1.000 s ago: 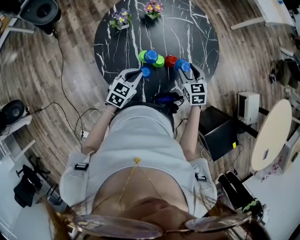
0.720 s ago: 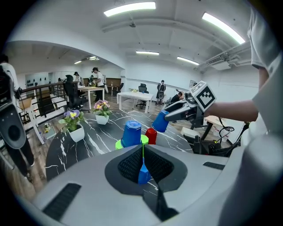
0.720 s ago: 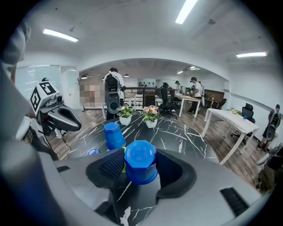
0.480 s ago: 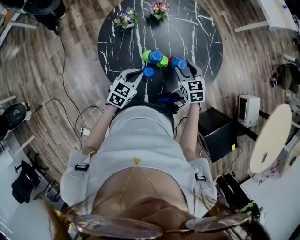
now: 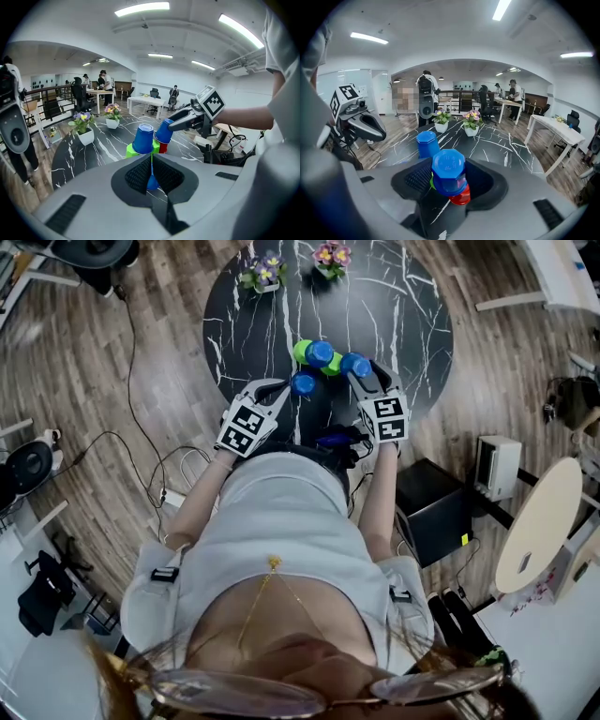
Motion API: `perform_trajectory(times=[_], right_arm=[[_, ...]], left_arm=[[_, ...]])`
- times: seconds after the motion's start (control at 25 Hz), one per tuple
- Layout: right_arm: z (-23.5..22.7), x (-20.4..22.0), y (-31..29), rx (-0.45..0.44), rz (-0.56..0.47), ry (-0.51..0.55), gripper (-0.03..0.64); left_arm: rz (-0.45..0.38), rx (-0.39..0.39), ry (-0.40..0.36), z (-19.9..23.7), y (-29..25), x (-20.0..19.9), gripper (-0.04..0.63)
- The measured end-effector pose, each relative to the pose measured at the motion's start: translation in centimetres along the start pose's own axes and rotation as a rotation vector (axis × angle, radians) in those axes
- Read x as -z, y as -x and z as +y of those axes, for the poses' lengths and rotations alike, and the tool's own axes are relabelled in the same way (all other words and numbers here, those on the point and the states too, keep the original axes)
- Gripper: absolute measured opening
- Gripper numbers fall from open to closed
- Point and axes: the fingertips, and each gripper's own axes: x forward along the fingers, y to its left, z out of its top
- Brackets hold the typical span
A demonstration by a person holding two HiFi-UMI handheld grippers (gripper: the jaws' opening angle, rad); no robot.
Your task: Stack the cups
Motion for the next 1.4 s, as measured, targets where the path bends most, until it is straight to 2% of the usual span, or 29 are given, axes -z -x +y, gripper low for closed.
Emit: perform_trajectory(times=[0.64,1.12,1.4], right_arm=[[0.3,0.2,-1.4,0.006,0.002,-0.012,0.232],[0.4,0.4,-1.0,0.015,-0.014,-0.011,0.282],[0.2,0.5,0.4,0.031,-0.033,-0.033,0.282]], left_arm=[[-0.003,-0.013,0.010,0.7,0.6,0.7,0.032],[0.025,0.009,0.009,0.4,0.3,0.7,0.032],[0.022,0.015,-0.005,0.5,-0.3,0.8,0.032]])
